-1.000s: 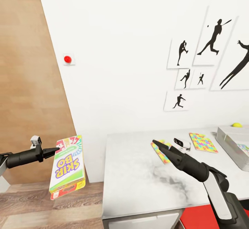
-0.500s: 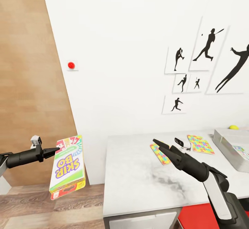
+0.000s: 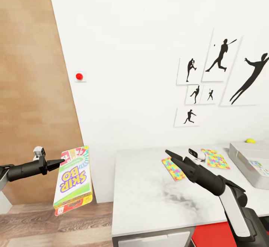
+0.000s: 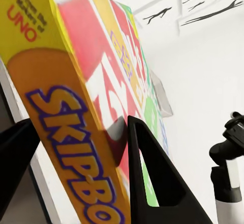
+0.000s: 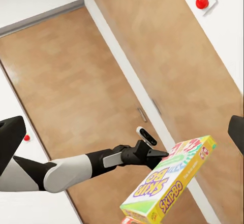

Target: Put all the toys in the child's room - the three board games (two on the bed and one on the table), the two jigsaw puzzles on the table, and the tennis ball on the table - inside the toy box on the table in the child's room.

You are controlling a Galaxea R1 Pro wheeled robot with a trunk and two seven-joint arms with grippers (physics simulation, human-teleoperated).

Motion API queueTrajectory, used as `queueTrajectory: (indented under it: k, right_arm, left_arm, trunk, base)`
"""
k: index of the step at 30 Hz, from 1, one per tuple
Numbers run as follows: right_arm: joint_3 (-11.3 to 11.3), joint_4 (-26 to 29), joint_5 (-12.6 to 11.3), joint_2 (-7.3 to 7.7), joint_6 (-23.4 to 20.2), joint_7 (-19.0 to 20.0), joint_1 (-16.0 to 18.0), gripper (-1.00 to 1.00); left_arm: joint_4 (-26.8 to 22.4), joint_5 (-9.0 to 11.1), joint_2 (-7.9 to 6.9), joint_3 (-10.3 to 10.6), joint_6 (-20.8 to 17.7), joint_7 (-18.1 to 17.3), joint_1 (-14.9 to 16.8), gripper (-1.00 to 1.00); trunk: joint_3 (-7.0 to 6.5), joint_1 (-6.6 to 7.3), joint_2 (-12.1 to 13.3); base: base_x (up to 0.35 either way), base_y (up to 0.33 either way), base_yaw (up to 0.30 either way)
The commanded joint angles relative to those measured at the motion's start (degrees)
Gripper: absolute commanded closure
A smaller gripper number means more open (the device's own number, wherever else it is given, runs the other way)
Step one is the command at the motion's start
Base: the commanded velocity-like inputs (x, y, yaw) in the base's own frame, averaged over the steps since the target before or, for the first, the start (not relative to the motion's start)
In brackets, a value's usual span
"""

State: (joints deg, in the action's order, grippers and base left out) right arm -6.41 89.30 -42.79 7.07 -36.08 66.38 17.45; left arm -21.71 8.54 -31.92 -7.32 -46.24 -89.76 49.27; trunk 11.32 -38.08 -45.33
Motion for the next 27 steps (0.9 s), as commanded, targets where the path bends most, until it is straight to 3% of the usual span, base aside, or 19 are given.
queueTrajectory:
  k: [1,5,8,13,18,23,27]
  right_arm:
    - [0.0,-0.03,-0.33,0.02,-0.46,-0.84,0.04,-1.0]
    - [0.1,-0.01,-0.29,-0.02,-0.43,-2.54,0.05,-1.0]
    - [0.16,0.0,-0.27,-0.03,-0.4,-7.07,0.08,-1.0]
    - [0.96,0.33,-0.4,-0.13,-0.82,-25.59,0.08,-1.0]
    - [4.18,0.53,-0.45,-0.35,-1.22,-38.85,0.12,-1.0]
    - [6.11,1.02,-0.44,-0.39,-2.12,-43.38,0.09,-1.0]
    - [5.73,1.23,-0.4,-0.44,-6.47,-47.96,0.12,-1.0]
  left_arm:
    - [0.0,-0.1,0.0,0.0,-0.61,-0.24,0.04,1.0]
    - [0.0,-0.1,0.04,0.02,-0.61,-0.24,0.04,1.0]
    - [0.0,-0.1,0.15,0.02,-0.61,-0.24,0.04,1.0]
    - [-0.01,-0.1,0.35,0.03,-0.61,-0.24,0.04,1.0]
    - [-0.07,-0.1,0.44,0.1,-0.61,-0.24,0.01,1.0]
    - [-0.08,-0.1,0.45,0.11,-0.6,-0.24,0.04,1.0]
    - [-0.08,-0.1,0.45,0.11,-0.59,-0.24,0.03,1.0]
  trunk:
    - [-0.19,0.21,0.36]
    - [-1.28,1.09,1.96]
    - [-2.1,1.75,3.16]
    - [-3.45,2.85,5.17]
    - [-4.55,3.95,7.17]
    - [-5.47,5.04,9.18]
    - [-6.19,5.92,10.78]
  base:
    - [0.0,0.0,0.0]
    - [0.0,0.0,0.0]
    - [0.0,0.0,0.025]
    - [0.0,0.0,0.052]
    - [0.0,0.0,0.011]
    - [0.0,0.0,0.001]
    - [0.0,0.0,0.0]
